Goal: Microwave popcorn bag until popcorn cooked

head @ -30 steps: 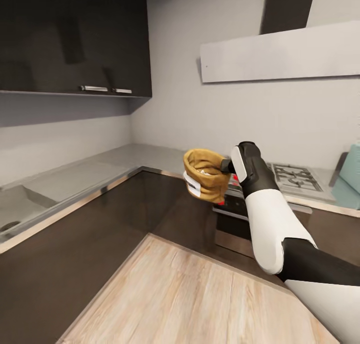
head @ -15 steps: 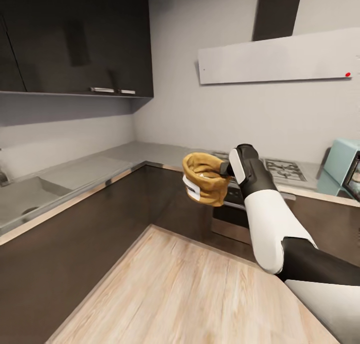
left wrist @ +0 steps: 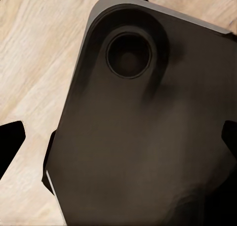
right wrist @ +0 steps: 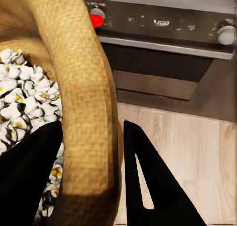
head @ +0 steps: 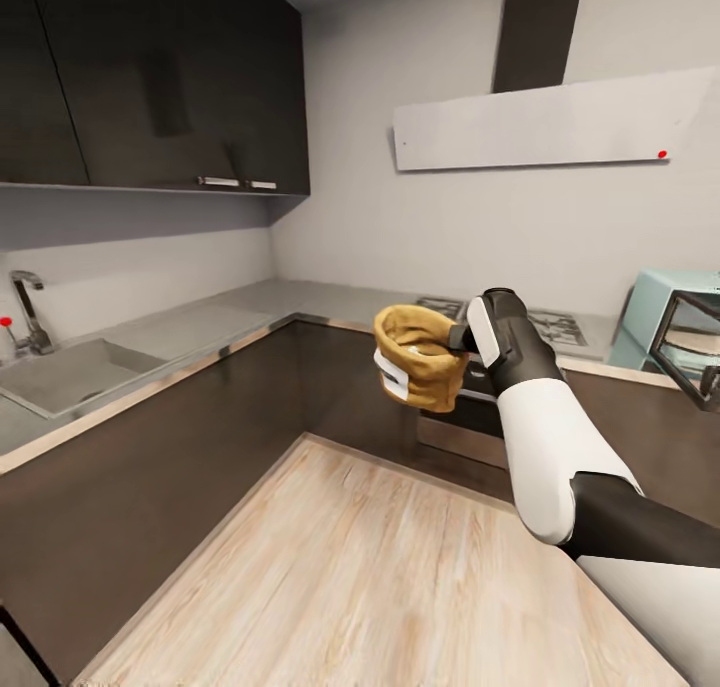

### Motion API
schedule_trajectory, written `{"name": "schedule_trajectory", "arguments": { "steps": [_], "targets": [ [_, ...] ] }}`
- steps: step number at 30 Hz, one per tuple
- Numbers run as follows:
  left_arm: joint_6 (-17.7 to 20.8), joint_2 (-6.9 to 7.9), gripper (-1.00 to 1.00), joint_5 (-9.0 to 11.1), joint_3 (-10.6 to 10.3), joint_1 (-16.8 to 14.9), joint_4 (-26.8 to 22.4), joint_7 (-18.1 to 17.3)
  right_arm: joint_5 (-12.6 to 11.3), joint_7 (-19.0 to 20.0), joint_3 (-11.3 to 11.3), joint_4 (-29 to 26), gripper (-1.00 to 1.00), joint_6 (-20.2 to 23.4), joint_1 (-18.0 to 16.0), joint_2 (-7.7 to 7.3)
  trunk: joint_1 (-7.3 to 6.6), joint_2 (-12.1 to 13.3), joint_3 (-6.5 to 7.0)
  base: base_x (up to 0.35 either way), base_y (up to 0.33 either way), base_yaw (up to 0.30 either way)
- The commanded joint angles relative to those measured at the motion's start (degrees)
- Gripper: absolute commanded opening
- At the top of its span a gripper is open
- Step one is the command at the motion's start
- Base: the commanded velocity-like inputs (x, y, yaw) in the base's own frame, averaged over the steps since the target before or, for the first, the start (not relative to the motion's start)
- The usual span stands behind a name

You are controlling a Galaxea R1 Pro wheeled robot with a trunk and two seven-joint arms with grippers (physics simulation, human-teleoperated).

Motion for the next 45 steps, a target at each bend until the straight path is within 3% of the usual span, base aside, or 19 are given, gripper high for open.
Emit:
{"name": "schedule_trajectory", "arguments": {
  "steps": [1,10,16,20,28,42,44,45],
  "targets": [
    [0.0,-0.02,1.0,0.0,0.4,0.0,-0.1,0.1,-0.4,-0.3,-0.2,0.0,-1.0,0.1,0.0,0.08,-0.04,0.0,-0.05,-0.346,0.0,0.0],
    [0.0,0.11,1.0,0.0,0.4,0.0,-0.1,0.1,0.0,-0.2,-0.2,-0.1,-1.0,0.1,0.0,0.11,-0.04,0.0,-0.05,-0.346,0.0,-0.004],
    [0.0,0.26,1.0,0.0,0.4,0.0,-0.1,0.0,0.0,-0.5,-0.2,0.2,-1.0,0.1,0.0,0.01,-0.04,0.0,0.01,-0.224,0.0,-0.229],
    [0.0,0.36,1.0,0.0,0.4,0.0,-0.1,0.0,0.0,-1.7,-0.2,3.3,-1.0,0.1,0.0,-3.09,-0.04,0.0,0.01,-0.008,0.0,-0.298],
    [0.0,0.26,1.0,0.0,0.4,0.0,-0.1,0.0,0.0,-2.3,-0.2,3.7,-1.0,0.1,0.0,-5.63,-0.04,0.0,0.01,-0.005,0.0,-0.299],
    [0.0,0.33,1.0,0.0,0.4,0.0,-0.1,0.0,0.0,-2.3,-0.2,3.8,-1.0,0.1,0.0,-6.11,-0.04,0.0,0.01,-0.14,0.0,-0.3],
    [0.0,0.33,1.0,0.0,0.4,0.0,-0.2,0.0,0.0,-2.3,-0.2,3.8,-1.0,0.1,0.0,-7.07,-0.04,0.0,0.01,0.0,0.0,-0.3],
    [0.0,0.33,1.0,0.0,0.4,0.0,-0.2,0.0,-0.1,-2.3,-0.2,3.8,-1.0,0.1,0.0,-8.47,-0.04,0.0,0.01,0.0,0.0,-0.3]
  ]
}}
